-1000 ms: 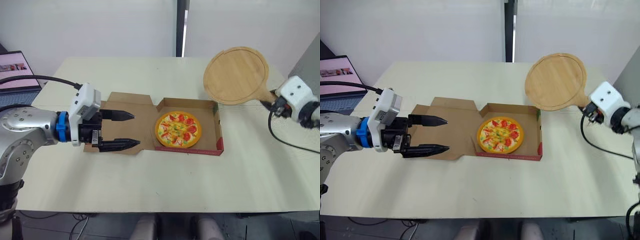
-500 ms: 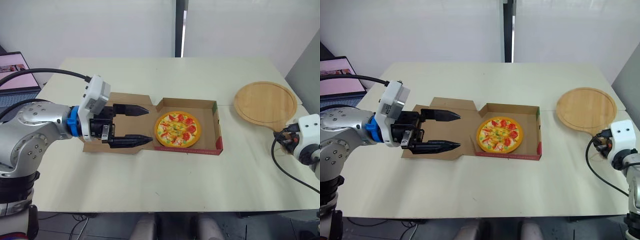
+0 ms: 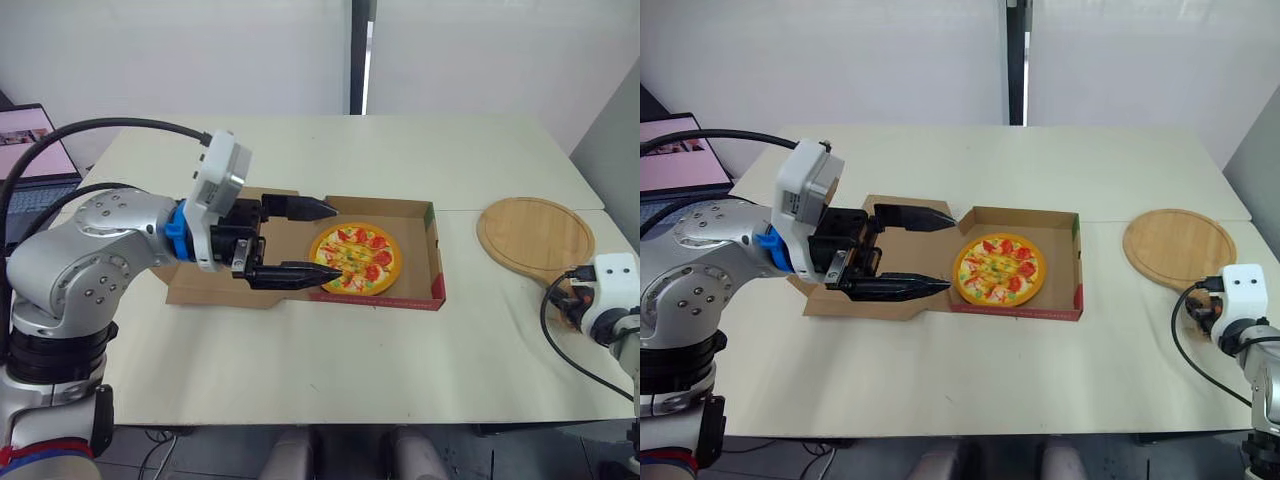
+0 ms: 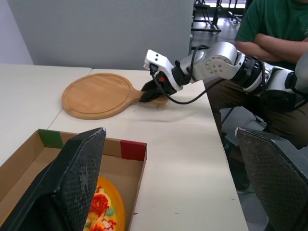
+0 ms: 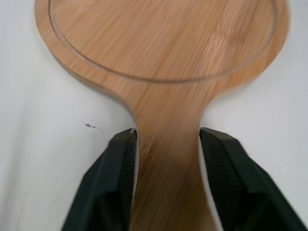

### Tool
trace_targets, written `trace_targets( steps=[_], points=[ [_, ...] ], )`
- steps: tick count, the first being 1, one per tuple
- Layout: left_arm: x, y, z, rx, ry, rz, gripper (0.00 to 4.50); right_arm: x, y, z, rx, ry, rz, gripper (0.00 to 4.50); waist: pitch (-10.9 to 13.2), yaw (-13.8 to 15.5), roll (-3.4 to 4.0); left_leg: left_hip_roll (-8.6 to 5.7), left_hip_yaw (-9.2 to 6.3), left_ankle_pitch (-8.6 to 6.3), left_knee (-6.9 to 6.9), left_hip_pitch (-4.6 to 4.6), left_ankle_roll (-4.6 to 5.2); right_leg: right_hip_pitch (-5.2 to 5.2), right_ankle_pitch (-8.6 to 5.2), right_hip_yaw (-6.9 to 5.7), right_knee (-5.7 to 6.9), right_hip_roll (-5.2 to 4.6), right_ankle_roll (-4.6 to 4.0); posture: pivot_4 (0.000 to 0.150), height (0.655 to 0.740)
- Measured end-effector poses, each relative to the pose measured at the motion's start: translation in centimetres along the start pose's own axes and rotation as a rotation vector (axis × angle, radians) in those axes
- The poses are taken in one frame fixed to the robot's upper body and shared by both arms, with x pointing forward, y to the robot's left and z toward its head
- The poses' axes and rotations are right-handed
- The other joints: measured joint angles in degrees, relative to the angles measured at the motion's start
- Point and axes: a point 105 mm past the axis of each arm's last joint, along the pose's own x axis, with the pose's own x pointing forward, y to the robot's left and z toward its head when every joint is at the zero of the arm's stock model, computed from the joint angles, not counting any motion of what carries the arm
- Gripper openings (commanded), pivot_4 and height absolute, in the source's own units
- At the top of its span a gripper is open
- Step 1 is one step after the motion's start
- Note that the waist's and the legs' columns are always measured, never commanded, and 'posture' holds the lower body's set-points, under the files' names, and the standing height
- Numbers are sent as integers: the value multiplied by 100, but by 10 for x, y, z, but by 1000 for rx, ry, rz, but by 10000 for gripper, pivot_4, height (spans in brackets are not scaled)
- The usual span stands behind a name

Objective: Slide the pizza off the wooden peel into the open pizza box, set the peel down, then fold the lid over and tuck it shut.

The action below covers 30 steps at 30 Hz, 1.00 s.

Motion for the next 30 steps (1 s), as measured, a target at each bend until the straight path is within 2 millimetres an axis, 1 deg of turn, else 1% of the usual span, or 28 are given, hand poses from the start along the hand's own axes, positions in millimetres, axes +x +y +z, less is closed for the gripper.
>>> trace_targets(
  steps=[1,2,3,4,7,10,13,14,15,17,18,20,22,24,25,28,29,30],
  points=[
    [0,0,-1,-4,1,4,45000,0,0,0,1,0,0,35814,0,3,0,0,0,0,0,0,1,0,0,0,0,0,0,1500,7281],
    [-1,1,-4,-12,4,14,45000,-1,1,1,8,-5,8,40092,0,5,0,0,0,0,0,1,1,1,0,0,0,0,0,1500,7281],
    [-2,1,-7,-24,8,22,45000,-2,2,3,11,-14,15,43023,0,6,0,-1,0,-1,0,1,1,1,0,1,0,0,0,1500,7281],
    [-3,1,-9,-35,12,32,45000,-4,2,4,8,-25,20,44684,0,7,0,0,-2,-1,0,1,1,1,0,-1,0,0,0,1500,7281],
    [-14,4,-16,-58,29,101,45000,-16,9,18,-61,-83,84,44684,0,-2,1,2,-2,-7,-1,1,11,0,0,1,-1,0,0,1500,7281],
    [-28,7,-22,-80,37,198,45000,-29,23,41,-175,-170,196,44684,0,-5,0,3,-3,-13,0,5,21,5,0,-1,-4,0,0,1500,7281],
    [-43,10,-31,-117,29,306,45000,-39,44,58,-261,-245,344,44684,-1,1,-2,5,-8,-13,1,8,22,10,0,-3,-7,0,0,1500,7281],
    [-50,10,-37,-140,29,353,45000,-41,56,64,-281,-270,417,44684,-1,-9,-2,5,-6,-13,0,9,22,11,0,-1,-8,0,0,1500,7281],
    [-54,10,-41,-158,32,379,45000,-43,62,68,-290,-287,457,44684,-1,-3,-3,5,-7,-13,1,8,22,10,0,-3,-7,-1,0,1500,7281],
    [-68,7,-54,-207,38,464,45000,-47,80,80,-332,-316,574,44684,-1,-14,-1,4,-4,-13,-1,9,22,9,0,1,-8,-4,0,1500,7281],
    [-74,6,-59,-231,37,497,45000,-50,85,84,-351,-321,612,44684,-1,-13,-2,5,-7,-13,-1,9,22,8,0,-2,-8,-5,0,1500,7281],
    [-97,-1,-73,-315,-7,635,45000,-57,106,98,-416,-345,739,44684,-1,-30,-2,7,-9,-13,-2,8,22,7,-1,-4,-10,-6,-1,1500,7281],
    [-116,-8,-86,-391,-51,757,45000,-61,122,105,-462,-356,826,44684,-2,-10,-10,10,-17,-14,-1,7,22,7,-1,-10,-13,-7,-2,1500,7281],
    [-131,-16,-99,-468,-95,861,45000,-64,137,106,-499,-350,906,44684,-3,11,-15,6,-15,-14,0,7,22,8,-1,-11,-13,-13,-2,1500,7281],
    [-137,-19,-102,-495,-117,906,45000,-64,144,106,-515,-345,937,44684,-4,29,-22,6,-16,-14,1,6,22,8,-1,-12,-15,-13,-2,1500,7281],
    [-156,-32,-118,-614,-262,1085,45000,-67,164,110,-570,-352,1028,44684,-8,72,-27,-1,-17,-15,4,5,22,9,-1,-14,-21,-22,-1,1500,7281],
    [-160,-39,-127,-684,-335,1150,45000,-69,171,111,-588,-352,1064,44684,-9,63,-29,-3,-14,-15,5,6,22,11,0,-12,-20,-24,-1,1500,7281],
    [-161,-45,-136,-747,-373,1185,45000,-70,176,110,-598,-348,1091,44684,-12,66,-38,-3,-16,-15,5,5,22,10,0,-14,-19,-24,0,1500,7281]
  ],
)
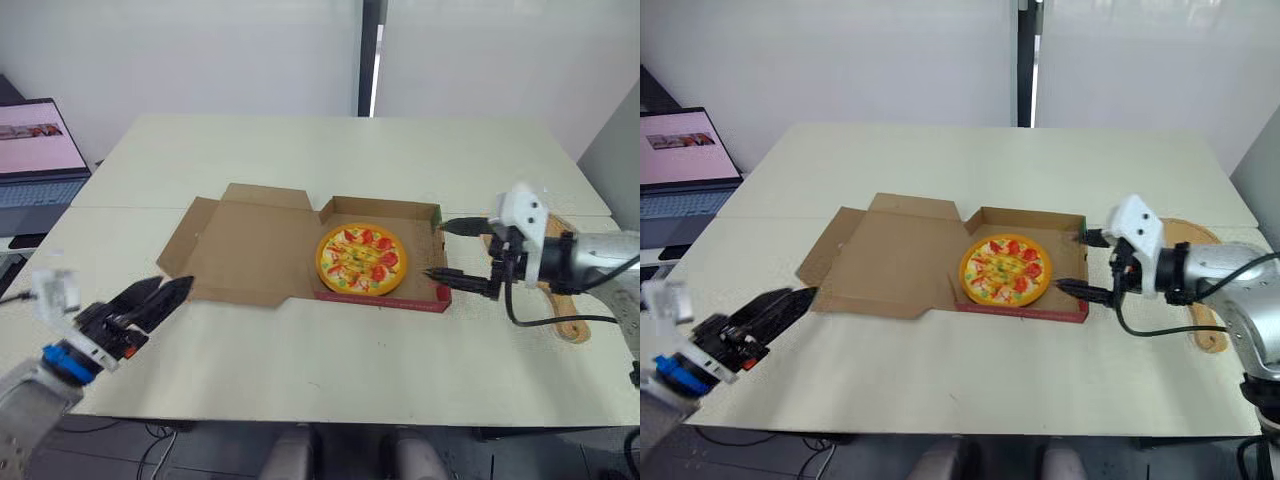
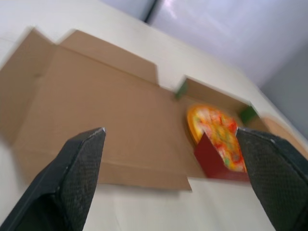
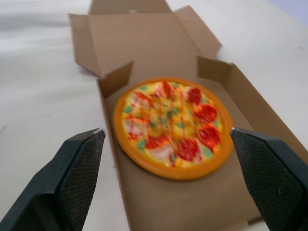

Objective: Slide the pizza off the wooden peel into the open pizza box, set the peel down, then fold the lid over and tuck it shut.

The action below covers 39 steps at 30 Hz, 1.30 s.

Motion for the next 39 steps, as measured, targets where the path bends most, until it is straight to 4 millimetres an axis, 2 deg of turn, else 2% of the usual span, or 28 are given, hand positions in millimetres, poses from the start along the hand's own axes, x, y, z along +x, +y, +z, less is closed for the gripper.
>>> trace_targets(
  steps=[2,4,8,15,20,24,31,36,37,39],
  points=[
    [-10,10,-15,-109,-9,94,45000,6,3,1,-5,-1,45,44684,-3,16,-16,1,-4,0,-1,0,0,0,0,-3,1,1,0,1500,7281],
    [-13,10,-24,-170,-10,138,45000,10,3,3,-11,-10,69,44684,-3,58,-18,1,-4,0,-1,-1,0,0,0,-3,0,1,-1,1500,7281],
    [5,-5,-32,-294,-51,124,45000,15,2,7,-30,-25,91,44684,-5,100,-20,-2,-3,0,1,0,-1,2,0,-3,1,1,-1,1500,7281],
    [36,-9,-30,-403,-163,182,45000,18,4,6,-36,-23,118,44684,-7,90,-23,-2,3,4,1,0,-7,2,0,0,3,5,-1,1500,7281],
    [52,-11,-39,-433,-143,188,45000,20,2,8,-39,-27,120,44684,-7,86,-23,-2,5,4,1,0,-7,2,0,0,3,7,-1,1500,7281],
    [59,-6,-37,-477,-186,221,45000,19,2,9,-47,-26,125,44684,-7,96,-23,-1,4,4,1,0,-6,2,0,-1,2,7,-1,1500,7281],
    [59,2,-37,-525,-221,270,45000,18,2,8,-50,-17,126,44684,-7,98,-24,-2,4,4,1,0,-7,2,0,-1,1,7,-1,1500,7281],
    [64,7,-47,-575,-190,270,45000,18,2,8,-50,-17,127,44684,-7,99,-24,-2,4,3,1,0,-6,2,0,-1,1,7,-1,1500,7281],
    [65,7,-47,-582,-192,264,41139,18,2,8,-51,-17,127,45000,-7,100,-24,-2,3,3,1,-1,-6,2,0,-1,1,7,-1,1500,7281],
    [66,7,-46,-582,-196,253,36439,18,2,8,-51,-17,128,45000,-7,100,-24,-2,4,3,1,-1,-6,2,0,-1,0,7,-1,1500,7281]
  ],
)
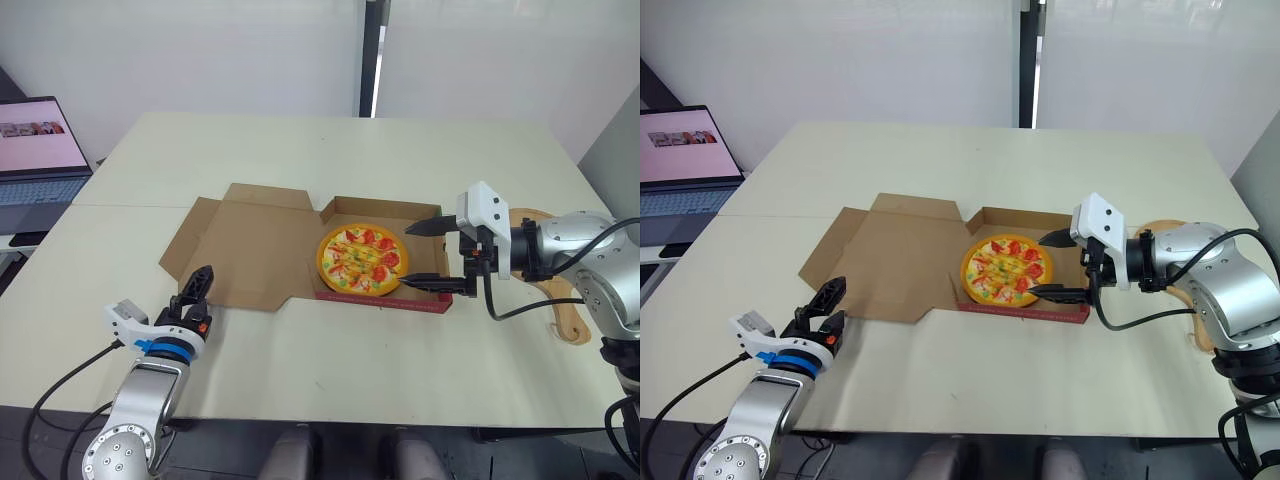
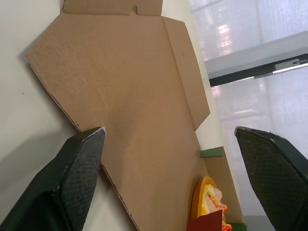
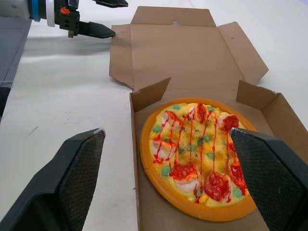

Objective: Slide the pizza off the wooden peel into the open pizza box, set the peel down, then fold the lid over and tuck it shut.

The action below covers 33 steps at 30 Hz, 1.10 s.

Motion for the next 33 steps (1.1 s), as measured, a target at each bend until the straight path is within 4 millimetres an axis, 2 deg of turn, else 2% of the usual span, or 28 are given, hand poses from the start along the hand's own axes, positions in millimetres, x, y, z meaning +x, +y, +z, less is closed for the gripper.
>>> trace_targets(
  steps=[6,10,13,16,19,24,29,33],
  points=[
    [3,7,1,-4,10,-1,17984,0,0,0,2,2,0,45000,0,-3,0,0,0,0,-1,0,0,0,0,0,-1,0,0,1500,7281],
    [0,3,1,4,6,-27,5145,-1,0,0,6,7,4,45000,1,-2,-1,0,-1,-1,-1,-1,1,-1,0,1,-2,0,0,1500,7281],
    [-14,-2,4,-5,-23,-57,5145,-2,0,0,11,13,2,45000,1,-24,-1,2,0,-1,-4,-1,1,-2,0,2,-7,-1,0,1500,7281],
    [-30,2,14,-38,-71,-35,11626,-2,1,0,17,15,4,45000,1,-24,-1,4,-1,-2,-6,-1,3,-2,0,1,-8,-1,-1,1500,7281],
    [-39,5,17,-89,-74,-20,20790,-1,4,4,11,1,27,45000,1,3,-2,2,-2,-3,-5,-2,5,-1,0,1,-10,-2,0,1500,7281],
    [-35,8,9,-109,-20,43,37026,2,5,19,-29,-41,55,45000,2,17,-3,0,-3,-3,-5,-2,5,2,0,-2,-14,-2,0,1500,7281],
    [-17,-1,2,-116,13,29,37026,8,8,23,-38,-50,84,45000,3,14,-4,0,-3,-3,-6,-2,4,2,0,-3,-14,-1,0,1500,7281],
    [-5,2,1,-122,13,65,37026,10,6,26,-55,-47,86,45000,3,-1,-4,1,-3,-1,-6,-1,1,0,0,-1,-12,2,0,1500,7281]
  ],
)
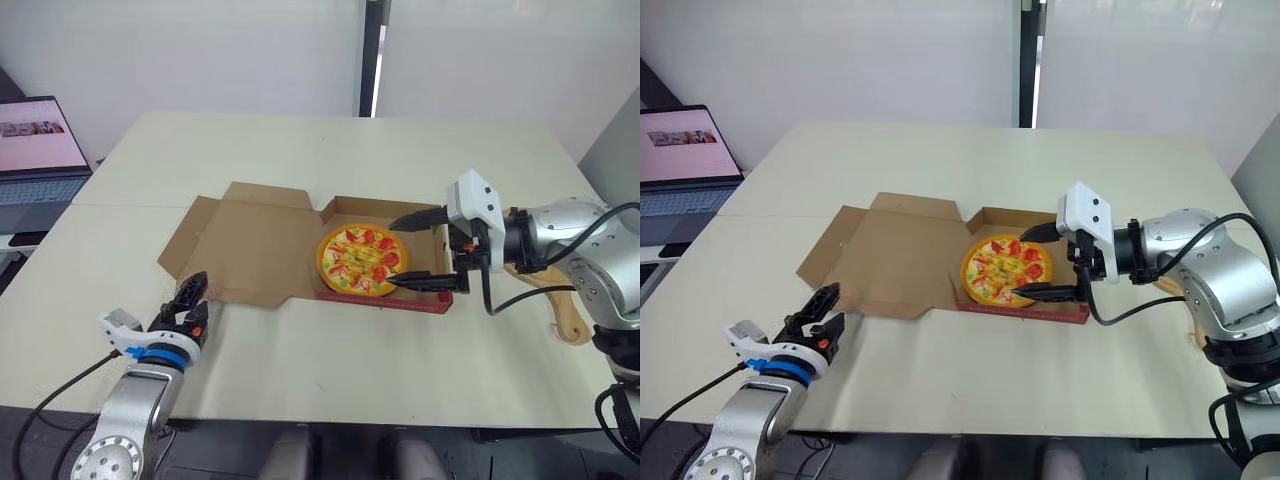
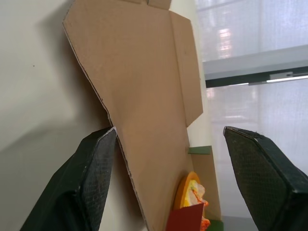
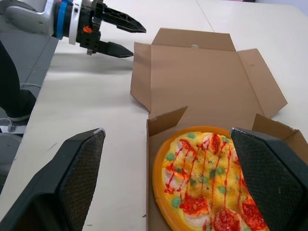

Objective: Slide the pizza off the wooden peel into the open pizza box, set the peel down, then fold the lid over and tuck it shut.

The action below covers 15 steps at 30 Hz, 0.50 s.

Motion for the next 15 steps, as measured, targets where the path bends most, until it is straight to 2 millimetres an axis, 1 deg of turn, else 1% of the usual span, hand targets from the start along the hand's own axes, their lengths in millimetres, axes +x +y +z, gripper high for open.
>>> trace_targets(
  steps=[5,9,12,15],
  points=[
    [6,7,0,-18,2,39,37026,0,-2,-2,7,3,-4,45000,0,9,0,-1,0,1,1,-1,-1,1,0,0,-1,-2,0,1500,7281],
    [2,14,-3,-25,10,61,37026,0,-1,-1,2,3,5,45000,0,0,0,-1,0,0,0,-1,0,0,0,2,-1,-1,0,1500,7281],
    [-1,15,-4,-20,19,61,37026,0,-2,-1,2,6,3,45000,0,9,0,0,0,-1,-1,-1,1,0,0,0,-2,-2,0,1500,7281],
    [3,14,-4,-18,21,56,37026,-1,-2,-2,3,9,-1,45000,0,11,0,-1,0,-1,-1,0,1,0,0,-1,-1,-2,0,1500,7281]
  ],
)
